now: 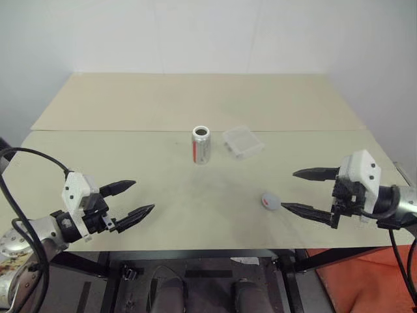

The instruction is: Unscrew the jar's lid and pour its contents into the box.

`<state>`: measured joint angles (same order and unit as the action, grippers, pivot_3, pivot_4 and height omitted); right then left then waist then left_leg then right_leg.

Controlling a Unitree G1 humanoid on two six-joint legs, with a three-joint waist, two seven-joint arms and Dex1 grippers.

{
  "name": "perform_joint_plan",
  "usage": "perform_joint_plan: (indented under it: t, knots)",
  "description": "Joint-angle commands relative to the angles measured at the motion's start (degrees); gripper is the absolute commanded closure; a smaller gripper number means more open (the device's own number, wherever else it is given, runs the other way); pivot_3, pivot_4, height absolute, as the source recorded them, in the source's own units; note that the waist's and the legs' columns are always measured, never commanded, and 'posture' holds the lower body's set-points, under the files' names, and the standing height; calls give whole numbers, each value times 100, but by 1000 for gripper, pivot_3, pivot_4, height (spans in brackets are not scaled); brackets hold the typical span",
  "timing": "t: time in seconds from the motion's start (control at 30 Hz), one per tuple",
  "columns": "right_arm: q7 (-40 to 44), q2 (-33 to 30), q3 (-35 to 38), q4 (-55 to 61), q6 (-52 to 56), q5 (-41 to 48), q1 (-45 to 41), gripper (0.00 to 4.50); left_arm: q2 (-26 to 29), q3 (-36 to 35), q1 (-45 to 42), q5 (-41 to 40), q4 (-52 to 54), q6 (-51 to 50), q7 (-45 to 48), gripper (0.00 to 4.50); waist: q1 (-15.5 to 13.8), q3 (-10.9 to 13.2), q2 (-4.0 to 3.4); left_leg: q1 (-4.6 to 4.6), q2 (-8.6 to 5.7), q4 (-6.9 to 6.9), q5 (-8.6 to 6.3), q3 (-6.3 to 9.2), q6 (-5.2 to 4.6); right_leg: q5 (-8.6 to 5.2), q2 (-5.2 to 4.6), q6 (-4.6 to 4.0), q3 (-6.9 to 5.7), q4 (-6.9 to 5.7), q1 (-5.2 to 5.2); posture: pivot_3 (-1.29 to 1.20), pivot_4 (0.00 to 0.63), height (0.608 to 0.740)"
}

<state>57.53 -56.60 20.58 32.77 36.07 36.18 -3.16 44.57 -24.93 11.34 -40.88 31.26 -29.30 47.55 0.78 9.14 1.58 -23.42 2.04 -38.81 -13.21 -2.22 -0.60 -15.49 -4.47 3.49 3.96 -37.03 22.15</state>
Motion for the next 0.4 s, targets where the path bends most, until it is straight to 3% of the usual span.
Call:
perform_joint_plan:
  t: [0.03,0.4]
  knots:
    - [75,-206,222,124,39,191,-177,0,26,-461,139,-209,369,-164,-225,22,1,1,2,-1,0,2,0,1,0,0,0,0,0,2,1,0,150,740]
    - [180,-427,262,184,165,312,-152,0,-221,-214,392,-140,476,-102,-349,22,-32,3,6,-3,0,6,-1,-6,-1,-2,-1,-4,0,7,2,0,150,740]
